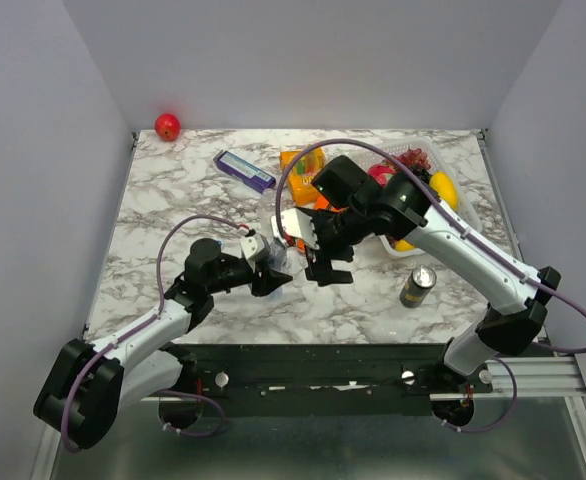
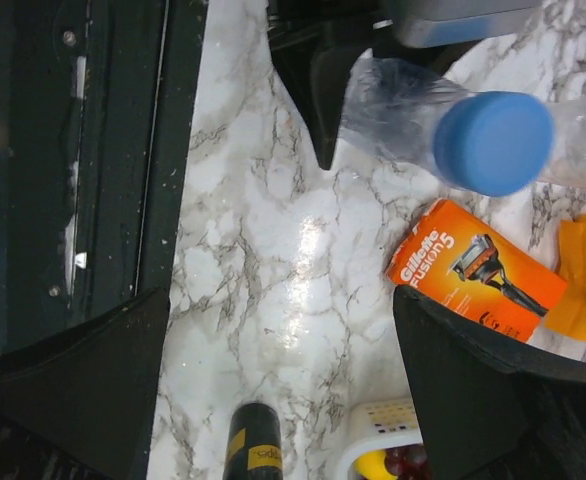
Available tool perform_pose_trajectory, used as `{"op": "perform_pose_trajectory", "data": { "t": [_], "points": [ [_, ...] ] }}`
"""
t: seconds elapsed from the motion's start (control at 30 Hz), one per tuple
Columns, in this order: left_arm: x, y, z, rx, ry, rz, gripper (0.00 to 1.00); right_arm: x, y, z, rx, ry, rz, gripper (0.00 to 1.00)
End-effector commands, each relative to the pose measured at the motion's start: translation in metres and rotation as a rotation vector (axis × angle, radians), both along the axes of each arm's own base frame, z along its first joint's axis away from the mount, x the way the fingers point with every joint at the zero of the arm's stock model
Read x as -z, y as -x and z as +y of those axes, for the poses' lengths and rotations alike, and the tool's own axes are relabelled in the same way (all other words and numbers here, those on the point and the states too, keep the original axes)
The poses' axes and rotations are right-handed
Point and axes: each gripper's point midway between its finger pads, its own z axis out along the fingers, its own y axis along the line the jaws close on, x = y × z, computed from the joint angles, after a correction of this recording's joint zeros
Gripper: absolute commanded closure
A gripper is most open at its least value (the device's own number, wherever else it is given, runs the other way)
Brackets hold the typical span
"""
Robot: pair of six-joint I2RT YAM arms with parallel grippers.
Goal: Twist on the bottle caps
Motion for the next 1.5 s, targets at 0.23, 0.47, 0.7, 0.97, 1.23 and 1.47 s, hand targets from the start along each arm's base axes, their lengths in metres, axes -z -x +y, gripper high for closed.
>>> {"op": "perform_pose_trajectory", "data": {
  "t": [0.23, 0.47, 0.7, 0.97, 1.23, 1.47],
  "points": [
    [-0.007, 0.021, -0.015, 0.157, -0.026, -0.022, 1.00, -0.053, -0.030, 0.067, 0.011, -0.251, -0.006, 0.00],
    [-0.016, 0.015, -0.017, 0.147, -0.023, -0.046, 1.00, -0.035, -0.012, 0.065, -0.061, -0.231, 0.072, 0.00],
    [-0.024, 0.004, -0.016, 0.090, 0.021, -0.006, 1.00, -0.023, -0.012, 0.054, -0.082, -0.177, 0.052, 0.00],
    [-0.032, -0.020, 0.001, -0.032, 0.082, 0.052, 1.00, -0.008, -0.009, 0.030, -0.040, -0.111, 0.032, 0.00],
    [-0.039, -0.038, 0.018, -0.111, 0.111, 0.036, 1.00, 0.025, 0.001, -0.013, 0.071, 0.030, 0.045, 0.00],
    [-0.024, -0.006, 0.005, 0.098, 0.014, -0.009, 1.00, 0.008, -0.038, -0.008, 0.222, -0.006, -0.062, 0.00]
  ]
}}
